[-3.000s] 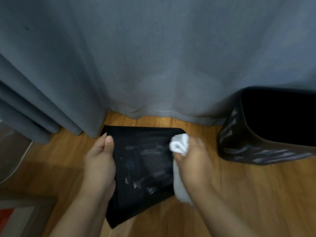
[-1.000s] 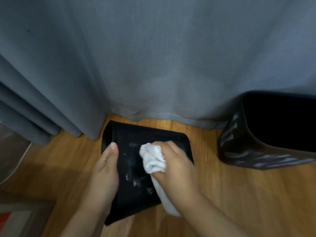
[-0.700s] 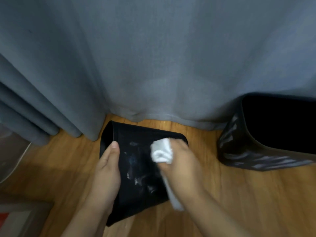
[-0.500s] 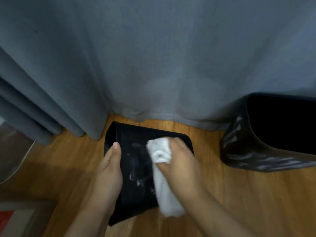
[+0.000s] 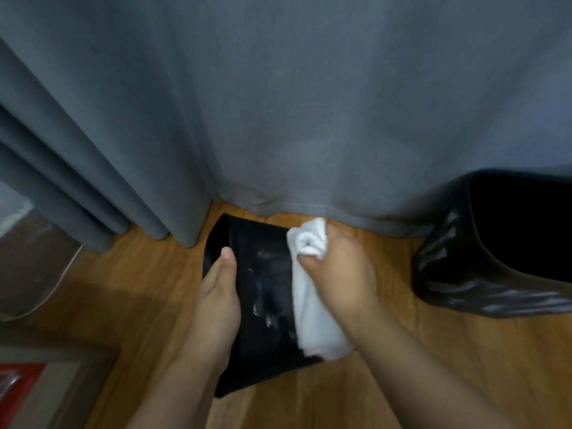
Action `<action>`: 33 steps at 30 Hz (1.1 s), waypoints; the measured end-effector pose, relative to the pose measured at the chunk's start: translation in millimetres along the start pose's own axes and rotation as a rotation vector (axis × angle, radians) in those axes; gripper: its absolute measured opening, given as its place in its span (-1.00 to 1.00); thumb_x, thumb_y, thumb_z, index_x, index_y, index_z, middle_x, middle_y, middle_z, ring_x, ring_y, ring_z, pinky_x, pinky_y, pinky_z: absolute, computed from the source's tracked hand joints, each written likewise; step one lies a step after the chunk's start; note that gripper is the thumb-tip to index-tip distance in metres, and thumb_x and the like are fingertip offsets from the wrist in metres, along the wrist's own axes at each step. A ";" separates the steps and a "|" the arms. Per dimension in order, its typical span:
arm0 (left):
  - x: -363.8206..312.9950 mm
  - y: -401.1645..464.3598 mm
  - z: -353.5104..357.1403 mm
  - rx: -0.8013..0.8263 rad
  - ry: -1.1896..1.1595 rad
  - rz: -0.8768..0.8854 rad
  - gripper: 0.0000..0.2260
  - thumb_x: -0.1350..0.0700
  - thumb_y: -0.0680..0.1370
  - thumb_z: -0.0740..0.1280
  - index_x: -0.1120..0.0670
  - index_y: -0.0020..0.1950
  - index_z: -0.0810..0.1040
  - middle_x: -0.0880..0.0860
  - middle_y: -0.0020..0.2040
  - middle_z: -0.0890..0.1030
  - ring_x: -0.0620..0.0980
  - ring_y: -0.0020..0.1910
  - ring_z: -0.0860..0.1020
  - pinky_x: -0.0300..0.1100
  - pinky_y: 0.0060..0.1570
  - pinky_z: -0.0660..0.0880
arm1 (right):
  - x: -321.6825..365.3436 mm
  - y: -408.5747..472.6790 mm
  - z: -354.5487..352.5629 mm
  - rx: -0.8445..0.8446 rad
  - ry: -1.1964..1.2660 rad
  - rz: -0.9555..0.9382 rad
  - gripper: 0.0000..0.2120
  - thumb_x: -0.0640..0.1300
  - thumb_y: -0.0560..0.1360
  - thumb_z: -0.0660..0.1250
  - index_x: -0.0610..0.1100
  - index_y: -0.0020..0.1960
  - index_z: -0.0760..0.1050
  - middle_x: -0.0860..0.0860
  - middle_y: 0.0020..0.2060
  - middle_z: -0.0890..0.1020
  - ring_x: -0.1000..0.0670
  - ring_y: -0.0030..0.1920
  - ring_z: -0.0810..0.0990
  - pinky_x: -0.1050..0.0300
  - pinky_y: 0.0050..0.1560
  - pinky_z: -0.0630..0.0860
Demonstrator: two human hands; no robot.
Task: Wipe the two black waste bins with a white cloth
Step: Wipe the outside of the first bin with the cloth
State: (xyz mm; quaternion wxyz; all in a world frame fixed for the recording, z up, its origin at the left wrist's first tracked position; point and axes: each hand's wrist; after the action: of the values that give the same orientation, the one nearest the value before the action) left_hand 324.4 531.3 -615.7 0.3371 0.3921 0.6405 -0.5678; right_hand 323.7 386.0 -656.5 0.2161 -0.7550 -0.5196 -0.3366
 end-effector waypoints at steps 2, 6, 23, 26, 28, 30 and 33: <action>-1.8 -1.2 1.8 0.004 -0.008 0.012 -0.70 -0.20 0.64 0.06 -0.19 -0.06 0.56 -0.16 -0.04 0.62 -0.16 -0.01 0.57 -0.18 -0.01 0.50 | 3.2 4.4 -9.1 -0.005 -0.006 -0.008 -0.78 -0.06 0.48 0.34 -0.07 0.10 0.48 0.03 0.00 0.53 0.04 -0.07 0.49 0.24 -0.16 0.33; 1.1 8.1 -1.8 -0.019 -0.010 0.025 -0.65 -0.16 0.66 0.07 -0.05 0.06 0.60 -0.09 -0.03 0.66 -0.14 0.04 0.59 -0.20 0.04 0.49 | 39.3 -27.4 5.8 0.126 0.067 -0.230 -0.71 -0.01 0.40 0.26 -0.08 0.08 0.49 0.07 -0.03 0.48 0.06 -0.04 0.48 0.30 -0.11 0.36; 3.0 11.8 3.7 0.018 -0.019 -0.013 -0.67 -0.13 0.66 0.08 -0.05 0.07 0.61 -0.04 0.02 0.66 -0.16 0.04 0.60 -0.28 0.04 0.45 | 27.5 -51.8 5.4 0.104 0.085 -0.271 -0.46 0.26 0.24 0.05 0.07 0.13 0.40 0.21 -0.01 0.40 0.19 -0.05 0.43 0.37 -0.08 0.40; 3.7 7.5 2.8 0.027 0.002 0.022 -0.72 -0.10 0.67 0.07 -0.15 -0.09 0.54 -0.25 -0.29 0.63 -0.42 -0.26 0.56 -0.49 -0.23 0.39 | 22.5 -44.6 17.6 0.017 0.084 -0.255 -0.84 0.12 0.28 0.12 0.07 -0.21 0.33 0.20 -0.28 0.35 0.19 -0.30 0.39 0.41 -0.24 0.32; 7.0 5.5 1.6 0.040 0.033 0.039 -0.68 -0.11 0.67 0.07 -0.11 -0.06 0.58 -0.23 -0.27 0.68 -0.37 -0.22 0.61 -0.41 -0.22 0.43 | 23.5 -16.8 21.2 0.011 0.059 -0.179 -0.88 0.05 0.30 0.11 0.08 -0.32 0.17 0.12 -0.36 0.30 0.12 -0.36 0.34 0.30 -0.31 0.23; 6.7 4.0 0.5 0.047 0.006 0.016 -0.68 -0.14 0.66 0.07 -0.09 0.02 0.60 -0.14 -0.10 0.70 -0.20 -0.05 0.64 -0.29 -0.10 0.49 | 22.1 12.5 23.4 0.018 0.068 -0.135 -0.85 0.05 0.29 0.07 0.07 -0.35 0.09 0.10 -0.39 0.27 0.08 -0.40 0.27 0.25 -0.35 0.18; 5.9 4.3 0.8 0.057 0.015 0.014 -0.71 -0.16 0.66 0.06 -0.16 0.00 0.56 -0.16 -0.06 0.68 -0.22 -0.04 0.62 -0.30 -0.07 0.48 | 23.3 15.4 17.9 0.017 0.059 -0.137 -0.89 0.09 0.31 0.07 0.10 -0.30 0.16 0.14 -0.35 0.27 0.12 -0.38 0.26 0.19 -0.36 0.21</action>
State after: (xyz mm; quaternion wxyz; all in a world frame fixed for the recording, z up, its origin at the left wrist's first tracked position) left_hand 325.5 531.4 -623.0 0.3250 0.4102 0.6237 -0.5806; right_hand 348.5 407.4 -651.3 0.2141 -0.7054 -0.5664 -0.3685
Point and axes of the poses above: each hand's wrist, its own y-axis towards the middle knuckle, its own z-axis out of the palm, x = y × z
